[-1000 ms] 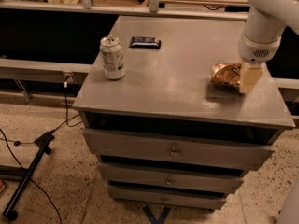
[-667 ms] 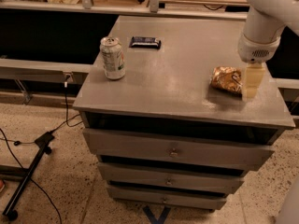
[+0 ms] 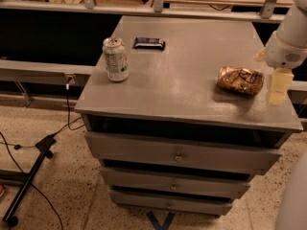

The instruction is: Knock orange can over

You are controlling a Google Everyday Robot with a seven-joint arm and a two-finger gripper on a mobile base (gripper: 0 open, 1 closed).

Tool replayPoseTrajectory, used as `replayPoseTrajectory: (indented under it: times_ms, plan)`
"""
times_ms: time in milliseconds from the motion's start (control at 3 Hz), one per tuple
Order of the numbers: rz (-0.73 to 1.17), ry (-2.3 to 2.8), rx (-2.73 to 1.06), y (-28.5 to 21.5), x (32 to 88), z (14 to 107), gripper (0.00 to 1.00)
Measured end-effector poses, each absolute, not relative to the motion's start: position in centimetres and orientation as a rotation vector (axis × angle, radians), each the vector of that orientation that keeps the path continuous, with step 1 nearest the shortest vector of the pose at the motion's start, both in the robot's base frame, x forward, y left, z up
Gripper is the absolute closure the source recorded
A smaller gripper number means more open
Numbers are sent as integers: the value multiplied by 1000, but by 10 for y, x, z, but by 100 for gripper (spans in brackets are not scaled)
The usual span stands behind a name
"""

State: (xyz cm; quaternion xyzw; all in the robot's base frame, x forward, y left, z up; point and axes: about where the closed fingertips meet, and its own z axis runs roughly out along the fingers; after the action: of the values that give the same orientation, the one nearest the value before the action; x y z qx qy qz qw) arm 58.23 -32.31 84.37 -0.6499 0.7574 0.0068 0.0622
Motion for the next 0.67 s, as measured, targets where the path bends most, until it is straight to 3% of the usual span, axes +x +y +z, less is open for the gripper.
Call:
replayPoseTrajectory:
  times_ms: [333,667]
  plan:
    - [210,2124,-1921,-346,575,842,0]
    - [220,2003,-1844,-343,588,870,0]
